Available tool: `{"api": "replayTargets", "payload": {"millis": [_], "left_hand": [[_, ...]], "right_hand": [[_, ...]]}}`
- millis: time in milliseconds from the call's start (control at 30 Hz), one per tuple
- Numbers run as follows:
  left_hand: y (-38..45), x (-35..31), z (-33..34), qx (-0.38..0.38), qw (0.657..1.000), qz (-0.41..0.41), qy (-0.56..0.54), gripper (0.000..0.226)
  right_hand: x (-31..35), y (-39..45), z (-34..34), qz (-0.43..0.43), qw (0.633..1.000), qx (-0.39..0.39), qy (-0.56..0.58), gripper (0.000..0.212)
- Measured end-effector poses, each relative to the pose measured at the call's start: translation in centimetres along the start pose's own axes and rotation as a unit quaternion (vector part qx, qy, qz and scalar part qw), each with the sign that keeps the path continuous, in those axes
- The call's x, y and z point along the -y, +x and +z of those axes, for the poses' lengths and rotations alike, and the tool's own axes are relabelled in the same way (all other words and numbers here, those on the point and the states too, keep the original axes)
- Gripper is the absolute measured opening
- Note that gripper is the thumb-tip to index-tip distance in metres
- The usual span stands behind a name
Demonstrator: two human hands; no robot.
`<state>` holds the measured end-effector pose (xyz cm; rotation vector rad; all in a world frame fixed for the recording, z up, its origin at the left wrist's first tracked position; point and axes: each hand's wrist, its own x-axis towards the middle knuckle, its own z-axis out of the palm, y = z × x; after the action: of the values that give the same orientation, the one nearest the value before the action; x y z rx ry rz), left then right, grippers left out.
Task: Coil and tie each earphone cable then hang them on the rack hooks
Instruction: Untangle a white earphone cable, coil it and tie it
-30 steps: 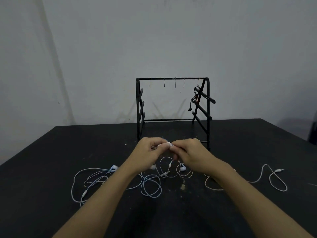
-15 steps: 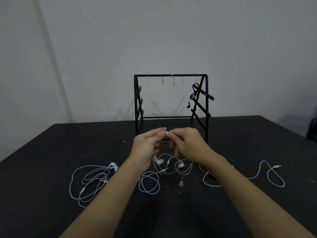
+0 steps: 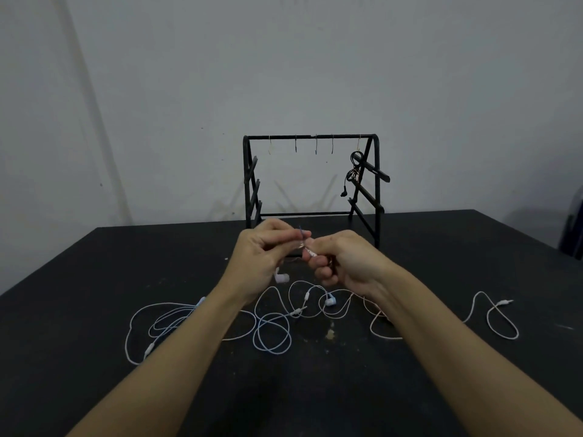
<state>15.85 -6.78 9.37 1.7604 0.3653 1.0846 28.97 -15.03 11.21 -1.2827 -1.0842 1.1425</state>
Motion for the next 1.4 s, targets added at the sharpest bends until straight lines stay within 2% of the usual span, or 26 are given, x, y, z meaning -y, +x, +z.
{"api": "replayTargets", "payload": {"millis": [100, 200, 300, 400, 567, 667, 767, 933, 1000, 1067, 1100, 1333, 1367, 1400], "left_hand": [[0.2, -0.7, -1.1, 0.066, 0.997, -0.015, 0.026, 0.02], [0.6, -1.9, -1.9, 0.115, 0.982, -0.141, -0.058, 0.023], [1.1, -2.5, -2.5, 0.138, 0.968, -0.206, -0.03, 0.031], [1.1, -2.8, -2.8, 0.2, 0.956, -0.212, 0.007, 0.036], [0.9, -2.9, -3.6, 0.241, 0.944, -0.223, -0.019, 0.02], [0.6, -2.8, -3.4, 0.193, 0.967, -0.164, 0.026, 0.007], [0.4, -3.2, -3.0, 0.144, 0.984, -0.087, 0.055, 0.012], [-0.1, -3.0, -2.2, 0.107, 0.977, 0.009, 0.183, 0.021], [-0.1, -2.4, -2.2, 0.1, 0.957, 0.124, 0.244, 0.023], [0.2, -1.7, -2.0, 0.109, 0.91, 0.261, 0.305, 0.026], [0.4, -1.6, -1.9, 0.113, 0.89, 0.296, 0.329, 0.026], [1.7, -0.3, -1.5, 0.142, 0.798, 0.422, 0.405, 0.023], [1.7, -0.1, -1.4, 0.139, 0.796, 0.422, 0.41, 0.022], [1.5, 0.0, -1.2, 0.13, 0.809, 0.406, 0.405, 0.021]], "right_hand": [[-0.3, -0.6, -0.5, -0.065, 0.994, 0.031, -0.086, 0.027], [0.4, -1.2, -0.9, -0.118, 0.967, 0.031, -0.224, 0.025], [1.3, -1.5, -0.8, -0.152, 0.937, 0.032, -0.314, 0.025], [1.7, -1.8, -0.6, -0.166, 0.923, 0.047, -0.343, 0.026], [1.3, -1.8, -0.4, -0.178, 0.924, 0.049, -0.334, 0.026], [1.1, -1.6, -0.4, -0.173, 0.923, 0.046, -0.341, 0.027], [0.8, -1.6, -0.4, -0.17, 0.927, 0.042, -0.331, 0.027], [0.2, -1.3, -0.5, -0.148, 0.949, 0.037, -0.276, 0.029], [0.1, -1.2, -0.6, -0.132, 0.958, 0.047, -0.249, 0.029], [0.0, -1.1, -0.8, -0.116, 0.965, 0.062, -0.227, 0.029], [0.0, -1.0, -1.0, -0.106, 0.967, 0.068, -0.22, 0.03], [0.0, -0.6, -2.1, -0.053, 0.977, 0.083, -0.187, 0.034], [0.0, -0.7, -2.2, -0.048, 0.979, 0.08, -0.18, 0.034], [0.0, -0.7, -2.2, -0.048, 0.98, 0.075, -0.177, 0.033]]}}
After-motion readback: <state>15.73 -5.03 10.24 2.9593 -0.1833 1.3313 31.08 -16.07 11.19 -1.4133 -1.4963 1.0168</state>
